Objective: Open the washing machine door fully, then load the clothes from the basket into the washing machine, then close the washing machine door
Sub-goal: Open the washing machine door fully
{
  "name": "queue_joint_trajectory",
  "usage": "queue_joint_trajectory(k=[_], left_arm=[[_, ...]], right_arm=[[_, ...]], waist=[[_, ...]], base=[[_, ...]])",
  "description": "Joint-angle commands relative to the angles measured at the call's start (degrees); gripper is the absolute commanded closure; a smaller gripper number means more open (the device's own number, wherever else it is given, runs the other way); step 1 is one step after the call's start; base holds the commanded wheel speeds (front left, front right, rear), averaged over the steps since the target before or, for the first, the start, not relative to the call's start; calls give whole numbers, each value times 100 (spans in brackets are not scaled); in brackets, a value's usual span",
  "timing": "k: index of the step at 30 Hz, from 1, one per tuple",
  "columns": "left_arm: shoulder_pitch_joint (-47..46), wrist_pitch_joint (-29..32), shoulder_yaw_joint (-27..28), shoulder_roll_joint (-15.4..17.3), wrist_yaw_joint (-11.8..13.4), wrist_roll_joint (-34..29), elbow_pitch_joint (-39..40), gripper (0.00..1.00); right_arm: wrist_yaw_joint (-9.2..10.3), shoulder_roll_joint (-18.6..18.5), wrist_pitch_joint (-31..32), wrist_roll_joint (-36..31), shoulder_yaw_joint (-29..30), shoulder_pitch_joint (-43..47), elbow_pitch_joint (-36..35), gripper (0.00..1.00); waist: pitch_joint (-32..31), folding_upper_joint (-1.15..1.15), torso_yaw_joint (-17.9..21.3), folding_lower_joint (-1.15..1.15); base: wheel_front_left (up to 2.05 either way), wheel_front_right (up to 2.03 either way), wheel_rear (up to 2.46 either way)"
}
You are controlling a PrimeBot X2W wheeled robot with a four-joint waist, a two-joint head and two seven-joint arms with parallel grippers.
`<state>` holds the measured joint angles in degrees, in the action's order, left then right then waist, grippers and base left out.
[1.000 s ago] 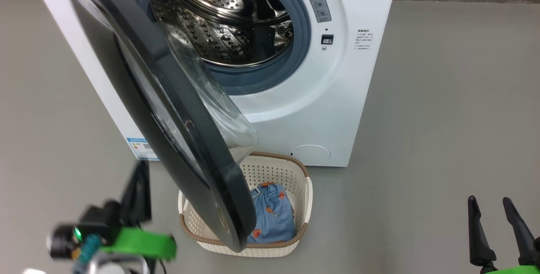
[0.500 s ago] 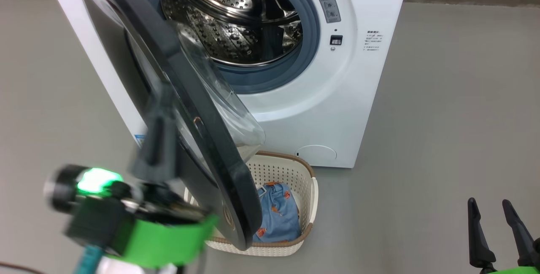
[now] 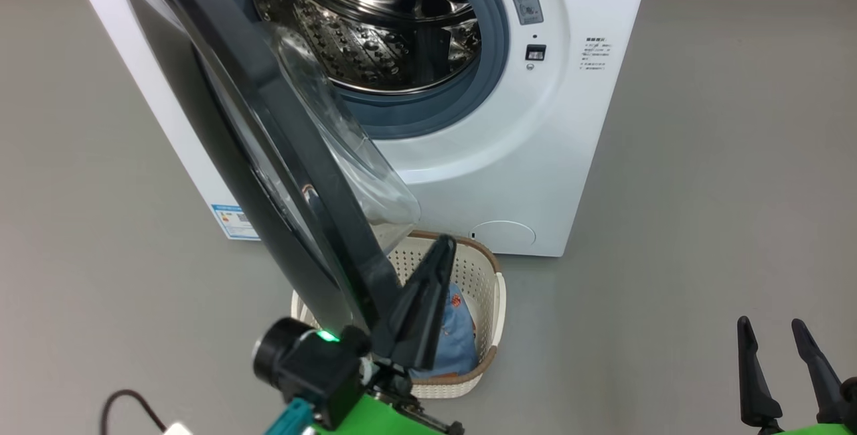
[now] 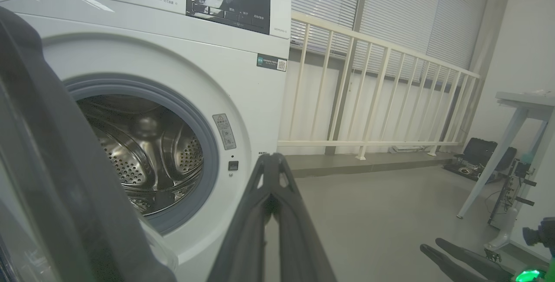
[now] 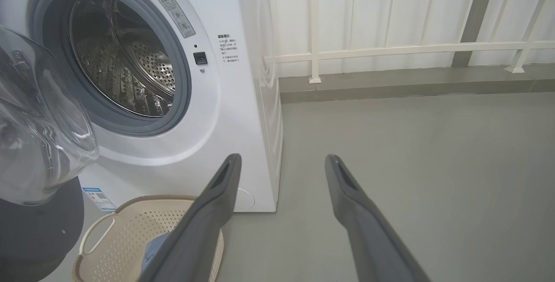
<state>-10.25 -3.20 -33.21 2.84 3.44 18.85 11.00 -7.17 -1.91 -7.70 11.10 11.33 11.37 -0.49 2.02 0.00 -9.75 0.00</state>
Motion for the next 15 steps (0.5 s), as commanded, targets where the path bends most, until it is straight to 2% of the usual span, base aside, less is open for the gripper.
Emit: queue_joint_trajectory(k=[1, 15], left_arm=[[-102, -26, 104, 5, 51, 91, 10, 100], [-336, -375, 5, 4, 272, 440, -1274, 100]], right_arm=[[-32, -97, -24, 39, -127, -168, -130, 0], [-32, -97, 88, 13, -164, -193, -185, 0]], waist=[[3, 0, -23, 0], [20, 0, -137, 0]], base=[[0, 0, 0], [0, 0, 0]])
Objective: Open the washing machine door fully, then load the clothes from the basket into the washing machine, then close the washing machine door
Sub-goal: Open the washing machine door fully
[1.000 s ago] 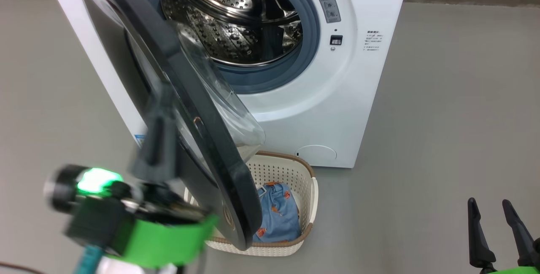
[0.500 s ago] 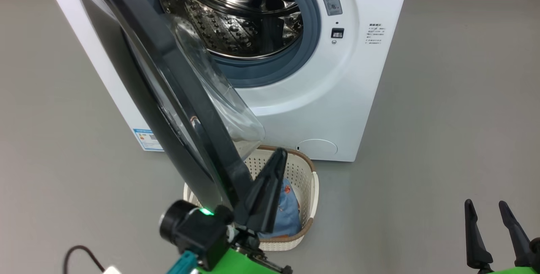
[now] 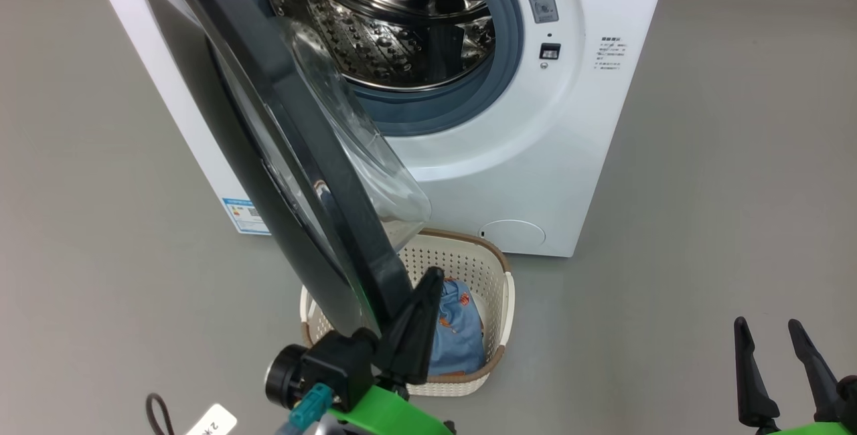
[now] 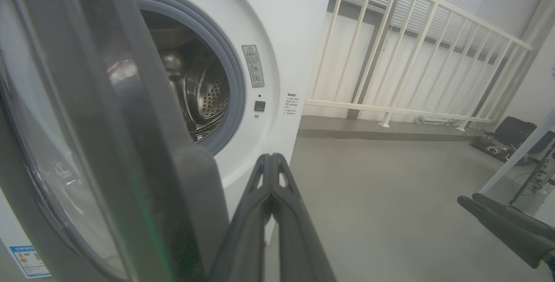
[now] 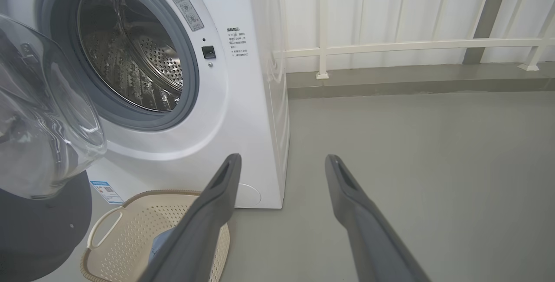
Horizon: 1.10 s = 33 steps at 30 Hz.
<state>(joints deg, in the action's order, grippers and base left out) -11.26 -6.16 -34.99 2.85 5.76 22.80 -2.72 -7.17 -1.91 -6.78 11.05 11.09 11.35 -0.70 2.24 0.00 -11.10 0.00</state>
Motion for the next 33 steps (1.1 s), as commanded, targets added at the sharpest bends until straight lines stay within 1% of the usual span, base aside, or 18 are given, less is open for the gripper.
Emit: queue_joint_trajectory(k=[1, 6, 13, 25, 33], left_arm=[[-236, -80, 183, 3, 40, 44, 99, 100], [-297, -203, 228, 7, 66, 87, -195, 100], [-319, -206, 203, 84, 56, 74, -434, 100], [-315, -347, 382, 165, 220, 136, -618, 100], [-248, -364, 342, 214, 239, 145, -575, 100]], right_arm=[[-32, -97, -3, 18, -140, -190, -164, 0], [-32, -97, 6, 17, -118, -157, -149, 0], [-32, -97, 21, 55, -109, -139, -114, 0], [-32, -97, 19, 104, -79, -151, -61, 0], [-32, -97, 27, 104, -40, -156, -20, 0]], waist=[[-2, 0, -2, 0], [-28, 0, -38, 0], [-62, 0, -108, 0], [-50, 0, -271, 0], [-50, 0, -483, 0]], base=[[0, 0, 0], [0, 0, 0], [0, 0, 0], [0, 0, 0], [0, 0, 0]])
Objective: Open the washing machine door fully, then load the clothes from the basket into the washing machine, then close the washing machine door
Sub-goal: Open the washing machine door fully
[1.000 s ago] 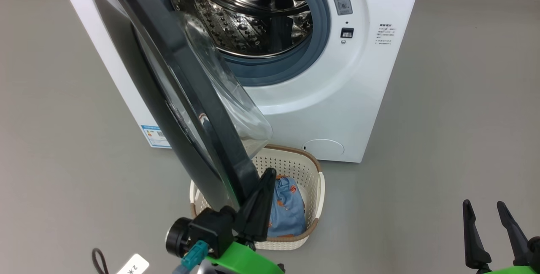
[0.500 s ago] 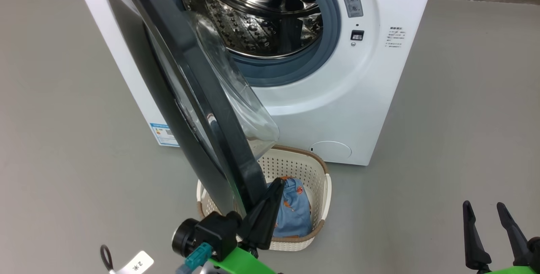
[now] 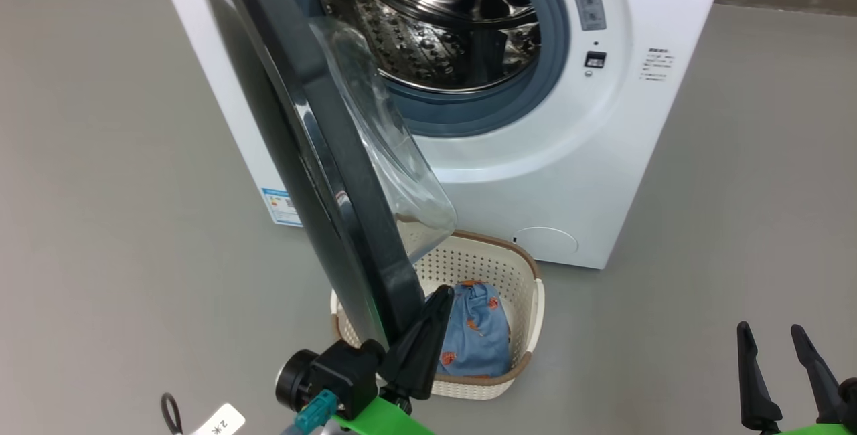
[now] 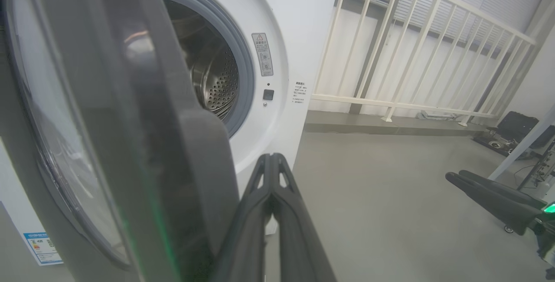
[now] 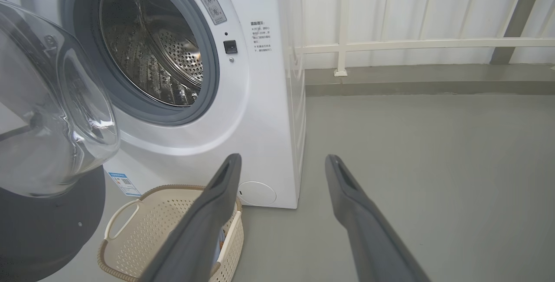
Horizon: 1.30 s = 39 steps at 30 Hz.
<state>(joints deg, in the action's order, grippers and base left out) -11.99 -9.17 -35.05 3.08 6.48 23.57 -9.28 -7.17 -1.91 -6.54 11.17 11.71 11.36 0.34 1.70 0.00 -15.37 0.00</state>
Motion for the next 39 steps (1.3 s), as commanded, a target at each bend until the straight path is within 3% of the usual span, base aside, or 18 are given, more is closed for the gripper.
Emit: queue_joint_trajectory(k=[1, 19, 39], left_arm=[[-163, -60, 344, 196, 173, 72, 83, 100], [5, -113, 320, 379, 428, -66, 425, 100], [334, -106, 724, 692, 882, 33, 764, 100]], right_arm=[[-32, -97, 7, 96, -102, -156, -118, 0], [-32, -97, 35, 87, -126, -149, -33, 0], [-32, -97, 97, 88, -144, -101, -6, 0]], waist=[[6, 0, -92, 0], [14, 0, -535, 0], [-59, 0, -978, 0]], base=[[0, 0, 0], [0, 0, 0], [0, 0, 0]])
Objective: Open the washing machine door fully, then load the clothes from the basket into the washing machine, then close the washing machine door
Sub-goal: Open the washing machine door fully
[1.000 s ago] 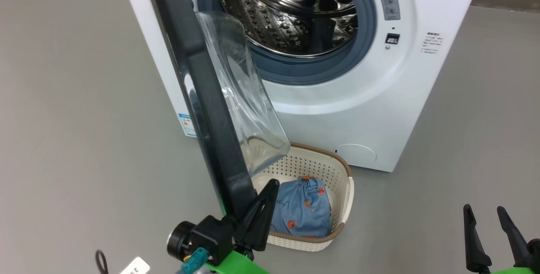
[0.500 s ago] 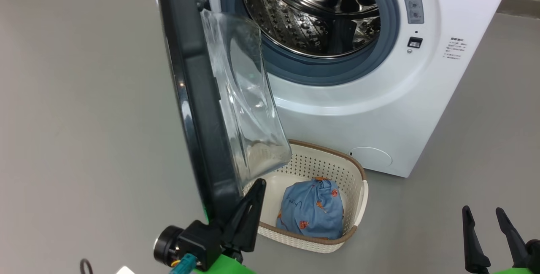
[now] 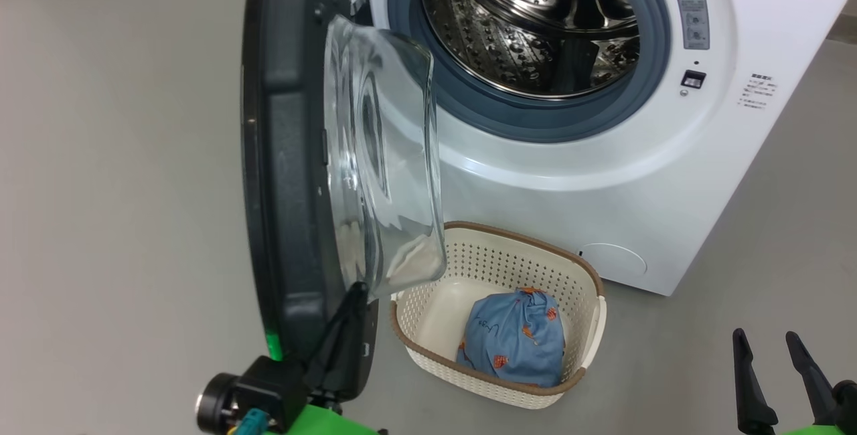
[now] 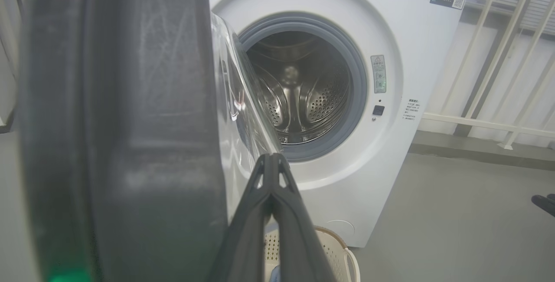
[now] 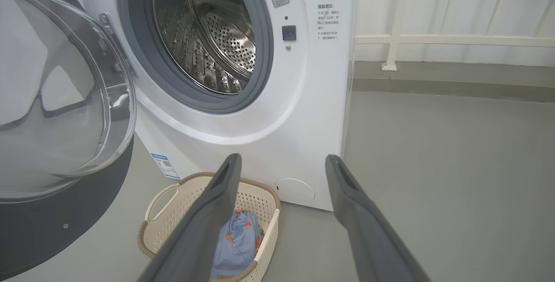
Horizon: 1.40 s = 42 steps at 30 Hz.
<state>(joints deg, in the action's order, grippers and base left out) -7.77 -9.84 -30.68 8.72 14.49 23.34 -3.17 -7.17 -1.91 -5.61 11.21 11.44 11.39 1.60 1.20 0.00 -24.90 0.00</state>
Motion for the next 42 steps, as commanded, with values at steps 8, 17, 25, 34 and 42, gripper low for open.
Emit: queue_joint_trajectory(k=[8, 17, 25, 34, 42], left_arm=[[29, -24, 621, 340, 275, 172, 144, 100], [-22, -45, 1160, 595, 518, 342, -173, 100], [-212, -100, 1760, 900, 659, 576, -688, 100], [-655, -247, 2256, 1197, 565, 812, -1540, 100], [-1025, -338, 2573, 1330, 499, 1011, -2263, 100]], right_arm=[[-32, -97, 4, 100, -135, -117, -139, 0], [-32, -97, -48, 176, -207, -129, -144, 0], [-32, -97, -110, 234, -221, -195, -143, 0], [-32, -97, -126, 225, -207, -304, -142, 0], [-32, -97, -113, 206, -205, -417, -142, 0]], waist=[[-8, 0, -141, 0], [-13, 0, -92, 0], [55, 0, 42, 0], [215, 0, 224, 0], [430, 0, 369, 0]], base=[[0, 0, 0], [0, 0, 0], [0, 0, 0], [0, 0, 0], [0, 0, 0]])
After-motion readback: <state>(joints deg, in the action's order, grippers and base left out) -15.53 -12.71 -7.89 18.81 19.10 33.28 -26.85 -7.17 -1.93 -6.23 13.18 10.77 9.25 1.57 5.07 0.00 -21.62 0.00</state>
